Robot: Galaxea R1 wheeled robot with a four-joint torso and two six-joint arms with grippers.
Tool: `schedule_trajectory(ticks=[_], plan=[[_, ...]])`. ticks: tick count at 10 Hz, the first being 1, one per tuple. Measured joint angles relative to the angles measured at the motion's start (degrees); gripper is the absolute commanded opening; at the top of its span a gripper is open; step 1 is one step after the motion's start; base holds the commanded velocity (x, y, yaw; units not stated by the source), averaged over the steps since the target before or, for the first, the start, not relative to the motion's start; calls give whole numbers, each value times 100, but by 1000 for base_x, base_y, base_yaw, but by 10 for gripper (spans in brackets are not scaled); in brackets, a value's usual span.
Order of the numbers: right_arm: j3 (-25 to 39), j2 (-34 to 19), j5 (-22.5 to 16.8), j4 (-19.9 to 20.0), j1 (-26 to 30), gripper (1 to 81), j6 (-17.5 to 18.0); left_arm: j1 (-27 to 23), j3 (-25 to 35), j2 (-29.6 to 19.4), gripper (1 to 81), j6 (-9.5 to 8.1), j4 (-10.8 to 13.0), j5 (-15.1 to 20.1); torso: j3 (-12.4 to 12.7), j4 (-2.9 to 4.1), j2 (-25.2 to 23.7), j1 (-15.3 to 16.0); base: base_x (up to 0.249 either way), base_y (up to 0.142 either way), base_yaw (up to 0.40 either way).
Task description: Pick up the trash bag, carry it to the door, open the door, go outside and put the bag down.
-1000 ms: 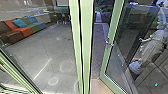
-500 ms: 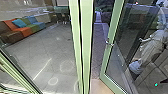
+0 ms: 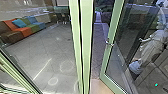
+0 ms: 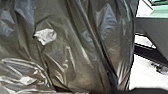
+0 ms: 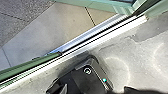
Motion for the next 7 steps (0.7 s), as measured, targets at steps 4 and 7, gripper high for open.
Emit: schedule_trajectory(ticks=[4, 7], plan=[[171, 1197, 1232, -300, -1805, 811, 0, -13, -35, 41, 10, 0, 11, -6, 2, 0, 0, 0, 0, 0, 0], [-251, 2432, 1879, -681, -2559, 811, -2, -61, -402, 204, 10, 2, 13, 2, 2, 0, 0, 0, 0, 0, 0]])
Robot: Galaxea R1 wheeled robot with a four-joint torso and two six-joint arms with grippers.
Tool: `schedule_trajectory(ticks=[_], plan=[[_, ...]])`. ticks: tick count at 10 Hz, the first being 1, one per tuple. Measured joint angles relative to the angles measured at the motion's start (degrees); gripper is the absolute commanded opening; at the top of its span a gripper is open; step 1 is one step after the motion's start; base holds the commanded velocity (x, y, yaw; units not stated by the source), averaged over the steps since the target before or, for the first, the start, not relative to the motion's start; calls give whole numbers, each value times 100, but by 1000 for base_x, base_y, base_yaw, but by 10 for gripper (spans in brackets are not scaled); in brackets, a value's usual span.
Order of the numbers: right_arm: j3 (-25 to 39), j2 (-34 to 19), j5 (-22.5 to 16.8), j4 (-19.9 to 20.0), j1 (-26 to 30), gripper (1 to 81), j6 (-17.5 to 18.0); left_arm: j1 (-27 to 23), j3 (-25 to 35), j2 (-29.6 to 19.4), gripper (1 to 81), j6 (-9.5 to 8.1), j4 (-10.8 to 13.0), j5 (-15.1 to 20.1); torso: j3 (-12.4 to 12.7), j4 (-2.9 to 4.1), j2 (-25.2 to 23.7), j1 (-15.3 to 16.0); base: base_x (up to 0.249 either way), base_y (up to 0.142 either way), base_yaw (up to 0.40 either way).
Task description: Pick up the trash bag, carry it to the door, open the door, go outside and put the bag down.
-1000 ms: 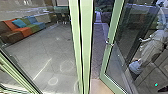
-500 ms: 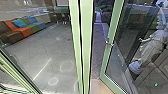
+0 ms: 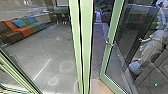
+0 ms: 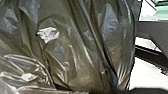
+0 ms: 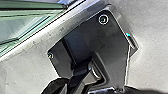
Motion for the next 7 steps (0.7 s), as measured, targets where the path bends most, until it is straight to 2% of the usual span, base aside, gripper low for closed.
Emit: schedule_trajectory(ticks=[4, 7], plan=[[-1507, 1362, 390, -597, -719, 811, 2, -50, -573, 300, 10, 4, 0, -9, 0, 0, 0, -2, 0, 0, 0], [-2710, 2241, 517, -967, -1097, 811, 0, -66, -623, 333, 10, 4, 0, -149, 0, 0, 0, -2, 0, 0, 0]])
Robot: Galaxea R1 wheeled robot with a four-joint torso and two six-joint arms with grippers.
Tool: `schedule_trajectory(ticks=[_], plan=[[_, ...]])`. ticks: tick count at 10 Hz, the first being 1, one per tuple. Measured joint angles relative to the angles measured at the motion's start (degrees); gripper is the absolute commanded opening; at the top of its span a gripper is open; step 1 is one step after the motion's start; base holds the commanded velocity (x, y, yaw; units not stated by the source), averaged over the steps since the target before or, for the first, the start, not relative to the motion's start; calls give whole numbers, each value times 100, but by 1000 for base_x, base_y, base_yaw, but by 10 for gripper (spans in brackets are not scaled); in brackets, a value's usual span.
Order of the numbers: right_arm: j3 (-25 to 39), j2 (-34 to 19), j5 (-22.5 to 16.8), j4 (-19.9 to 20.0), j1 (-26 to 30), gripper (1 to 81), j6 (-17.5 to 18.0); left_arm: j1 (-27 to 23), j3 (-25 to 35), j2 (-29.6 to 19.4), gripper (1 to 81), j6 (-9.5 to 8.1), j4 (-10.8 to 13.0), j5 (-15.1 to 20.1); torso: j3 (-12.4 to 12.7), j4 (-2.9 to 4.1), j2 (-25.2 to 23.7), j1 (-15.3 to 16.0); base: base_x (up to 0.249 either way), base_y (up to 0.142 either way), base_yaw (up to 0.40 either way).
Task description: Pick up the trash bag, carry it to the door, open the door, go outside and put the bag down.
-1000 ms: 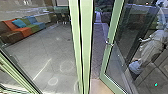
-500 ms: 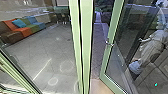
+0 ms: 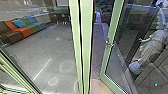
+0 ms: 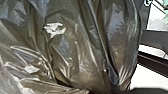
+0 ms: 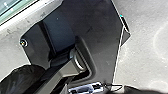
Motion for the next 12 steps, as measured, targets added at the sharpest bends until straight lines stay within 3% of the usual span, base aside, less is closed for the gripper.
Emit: schedule_trajectory(ticks=[4, 7, 12], plan=[[-909, 1158, 166, -518, -556, 811, 0, -59, -2, 0, 10, 0, 6, 9, 2, 0, 0, -2, 0, 0, 0], [-1231, 1346, 249, -764, -702, 811, -2, -66, -2, 0, 10, 0, 22, 7, 2, -2, 0, -4, 0, 0, 0], [-1226, 1387, 262, -784, -694, 811, -2, -63, -2, -2, 10, 0, 24, 13, 5, -2, 0, -6, 0, 0, 0]])
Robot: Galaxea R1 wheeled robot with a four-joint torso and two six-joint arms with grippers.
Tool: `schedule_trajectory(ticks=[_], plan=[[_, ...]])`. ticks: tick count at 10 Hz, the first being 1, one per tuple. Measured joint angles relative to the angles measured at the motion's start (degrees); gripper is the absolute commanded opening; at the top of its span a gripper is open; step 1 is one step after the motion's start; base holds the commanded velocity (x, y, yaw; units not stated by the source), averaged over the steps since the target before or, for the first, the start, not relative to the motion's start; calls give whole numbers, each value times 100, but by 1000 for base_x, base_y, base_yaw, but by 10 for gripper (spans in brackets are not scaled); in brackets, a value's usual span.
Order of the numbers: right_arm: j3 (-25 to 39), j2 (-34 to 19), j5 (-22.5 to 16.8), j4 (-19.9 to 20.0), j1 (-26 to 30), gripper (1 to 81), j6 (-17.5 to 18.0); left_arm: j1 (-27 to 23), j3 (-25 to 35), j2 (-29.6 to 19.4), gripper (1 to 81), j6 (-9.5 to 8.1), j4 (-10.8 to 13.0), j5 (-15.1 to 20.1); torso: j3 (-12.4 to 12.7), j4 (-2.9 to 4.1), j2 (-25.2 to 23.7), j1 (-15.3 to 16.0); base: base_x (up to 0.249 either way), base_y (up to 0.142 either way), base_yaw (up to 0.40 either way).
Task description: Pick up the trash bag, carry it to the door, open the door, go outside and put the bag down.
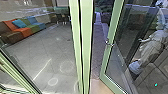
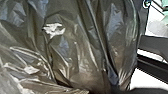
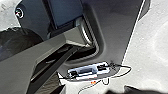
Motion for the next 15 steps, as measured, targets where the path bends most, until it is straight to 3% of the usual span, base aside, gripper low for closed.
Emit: schedule_trajectory(ticks=[7, 10, 13, 15], plan=[[-7, 52, 0, -11, -4, 811, 0, -20, 0, -2, 10, 2, 0, 11, 6, 0, -2, -2, 0, 0, -144], [-13, 77, -2, -62, -1, 811, 0, 28, -6, -2, 10, -1, 0, 33, 282, 0, -2, -5, 0, 0, -151], [-18, 85, -29, -95, -54, 811, 0, 83, -11, -7, 10, 0, 0, 69, 710, 0, -6, -9, 0, 0, -151], [-18, 85, -27, -96, -67, 811, 0, 96, -11, -13, 10, 0, -2, 74, 813, 0, -11, -15, 0, 0, -151]])
